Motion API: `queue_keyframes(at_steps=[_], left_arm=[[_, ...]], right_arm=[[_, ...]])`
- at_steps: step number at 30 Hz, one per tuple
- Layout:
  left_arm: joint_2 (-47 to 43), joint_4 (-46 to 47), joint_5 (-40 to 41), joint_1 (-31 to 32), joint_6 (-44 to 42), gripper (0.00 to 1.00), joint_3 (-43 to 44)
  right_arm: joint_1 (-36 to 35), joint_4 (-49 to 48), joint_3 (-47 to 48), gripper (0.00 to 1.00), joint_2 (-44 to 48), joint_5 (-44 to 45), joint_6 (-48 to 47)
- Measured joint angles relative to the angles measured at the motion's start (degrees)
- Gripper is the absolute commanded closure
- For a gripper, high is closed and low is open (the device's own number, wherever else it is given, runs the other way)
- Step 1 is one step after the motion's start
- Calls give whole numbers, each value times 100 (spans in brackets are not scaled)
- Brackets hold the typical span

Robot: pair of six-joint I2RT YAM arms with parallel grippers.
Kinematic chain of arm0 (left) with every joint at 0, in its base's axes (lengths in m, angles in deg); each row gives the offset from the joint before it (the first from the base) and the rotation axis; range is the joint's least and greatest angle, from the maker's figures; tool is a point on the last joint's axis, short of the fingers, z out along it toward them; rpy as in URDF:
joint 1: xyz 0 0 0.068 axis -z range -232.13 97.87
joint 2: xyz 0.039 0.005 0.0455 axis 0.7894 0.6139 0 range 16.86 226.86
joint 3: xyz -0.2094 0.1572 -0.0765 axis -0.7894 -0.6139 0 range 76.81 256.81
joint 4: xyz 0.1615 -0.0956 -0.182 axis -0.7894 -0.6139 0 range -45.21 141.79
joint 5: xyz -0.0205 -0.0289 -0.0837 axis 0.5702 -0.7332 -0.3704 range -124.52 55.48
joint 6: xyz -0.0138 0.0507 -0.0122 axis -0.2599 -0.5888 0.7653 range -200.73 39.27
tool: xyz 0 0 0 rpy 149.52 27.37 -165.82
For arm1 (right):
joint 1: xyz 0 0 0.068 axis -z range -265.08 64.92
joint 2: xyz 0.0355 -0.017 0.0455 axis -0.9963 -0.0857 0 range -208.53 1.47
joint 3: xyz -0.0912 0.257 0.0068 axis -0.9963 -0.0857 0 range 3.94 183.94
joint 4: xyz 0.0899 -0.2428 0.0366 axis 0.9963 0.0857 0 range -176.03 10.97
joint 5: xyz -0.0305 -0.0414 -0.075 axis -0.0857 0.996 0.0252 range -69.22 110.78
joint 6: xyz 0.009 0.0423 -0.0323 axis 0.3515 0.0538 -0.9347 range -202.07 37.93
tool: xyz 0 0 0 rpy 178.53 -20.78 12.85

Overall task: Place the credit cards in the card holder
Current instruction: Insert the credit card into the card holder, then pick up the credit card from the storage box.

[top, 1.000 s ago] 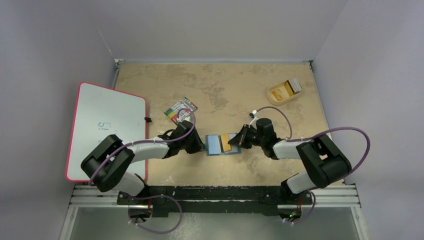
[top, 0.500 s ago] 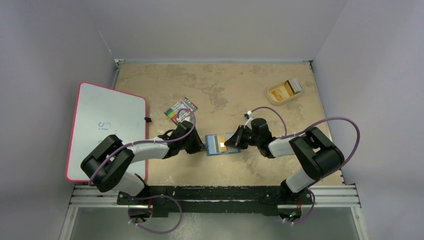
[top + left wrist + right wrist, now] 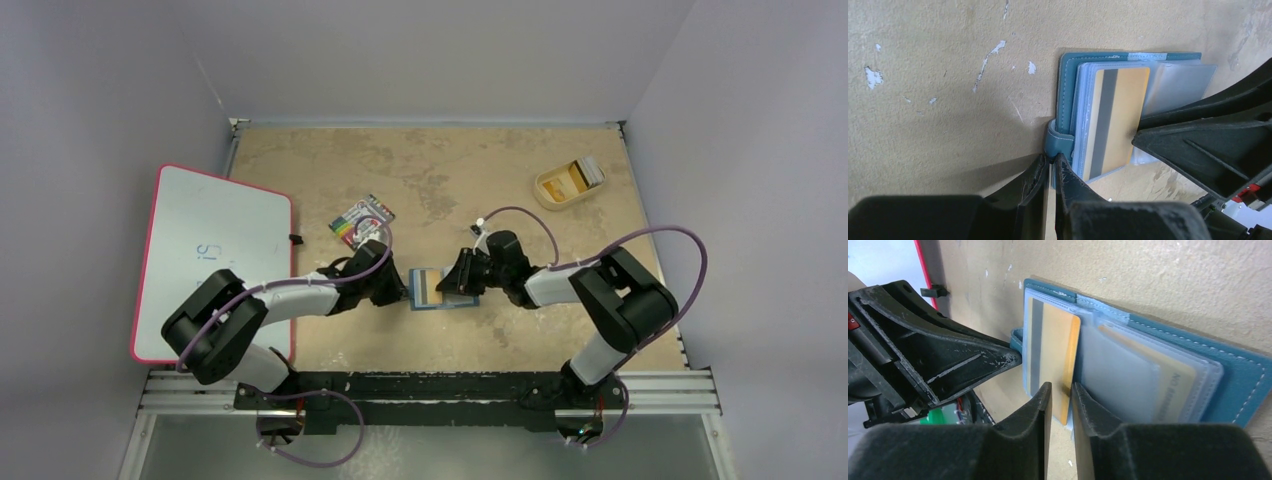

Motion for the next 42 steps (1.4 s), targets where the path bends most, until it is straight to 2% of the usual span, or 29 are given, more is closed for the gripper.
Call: queue_keyframes(at_steps=[11, 14, 18, 24, 27, 28, 35, 42], left_arm=[[-142, -293, 197, 4, -146, 89, 22], [-192, -367, 214, 4, -162, 82, 22], [-389, -544, 275, 4, -234, 68, 24], [-892, -1108, 544, 4, -455, 53, 317], [-1279, -1408, 750, 4, -610, 40, 531], [-1440, -1521, 833, 4, -682, 39, 614], [-2282, -2323, 1239, 4, -1191, 36, 1303], [-2728, -2944, 1357, 4, -1805, 35, 1657]], right_arm=[[-39, 1051, 308, 67, 544, 466, -472], [-39, 1217, 380, 66, 551, 468, -533], [-39, 1585, 667, 62, 553, 476, -728], [-35, 2380, 1729, 54, 562, 835, -1458], [-4, 2763, 2330, 53, 562, 1235, -1965], [26, 2949, 2583, 53, 562, 1414, -2175], [605, 3722, 3873, 48, 431, 2940, -3405], [1502, 4159, 4913, 45, -509, 4688, -4603]])
